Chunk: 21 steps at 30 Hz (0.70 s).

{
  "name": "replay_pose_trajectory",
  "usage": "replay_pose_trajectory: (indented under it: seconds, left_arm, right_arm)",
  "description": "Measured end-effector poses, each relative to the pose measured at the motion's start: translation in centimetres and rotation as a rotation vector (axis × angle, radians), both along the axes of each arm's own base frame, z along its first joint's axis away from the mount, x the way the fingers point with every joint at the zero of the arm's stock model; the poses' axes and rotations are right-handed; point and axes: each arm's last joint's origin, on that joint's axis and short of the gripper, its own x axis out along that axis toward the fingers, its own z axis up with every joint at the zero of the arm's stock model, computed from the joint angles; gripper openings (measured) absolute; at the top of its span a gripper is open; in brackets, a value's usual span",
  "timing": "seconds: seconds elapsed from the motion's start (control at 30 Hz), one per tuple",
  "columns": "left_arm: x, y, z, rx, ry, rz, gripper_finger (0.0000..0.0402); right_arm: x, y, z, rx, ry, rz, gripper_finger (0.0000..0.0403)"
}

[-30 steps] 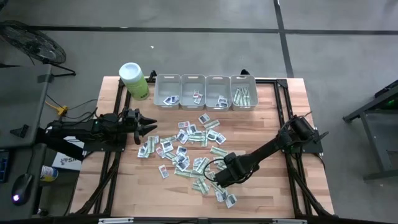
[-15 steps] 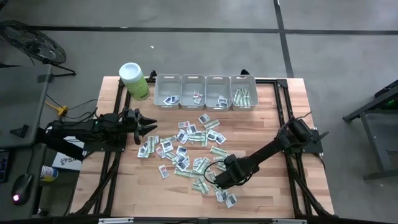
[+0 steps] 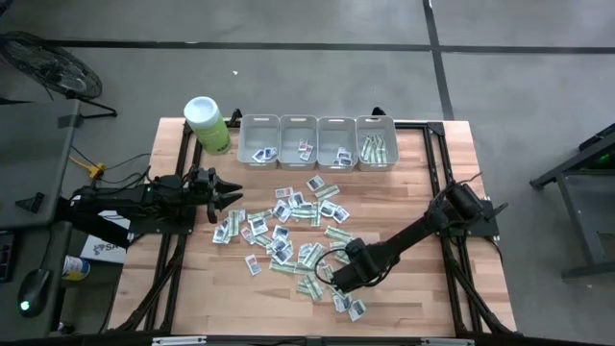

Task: Pick & Place First Aid Supplies
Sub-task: Put the bandage into the right gray bin

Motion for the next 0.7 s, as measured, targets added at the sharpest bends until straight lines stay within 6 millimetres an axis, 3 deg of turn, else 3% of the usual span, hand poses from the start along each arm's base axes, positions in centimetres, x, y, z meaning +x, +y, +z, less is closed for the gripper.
replay_pose_trajectory:
  seconds: [0.3,0.7]
  left_arm:
    - [0.0,0.0,0.0,0.000,0.000,0.000,0.0150]
    - [0.0,0.0,0.0,0.000,0.000,0.000,0.0150]
  right_arm:
    - [-0.7,-0.5,3.2,-0.025,-0.088,0.019,0.0003]
    - [-3.2,-1.8,8.3,-0.060,-0.141,0.021,0.0001]
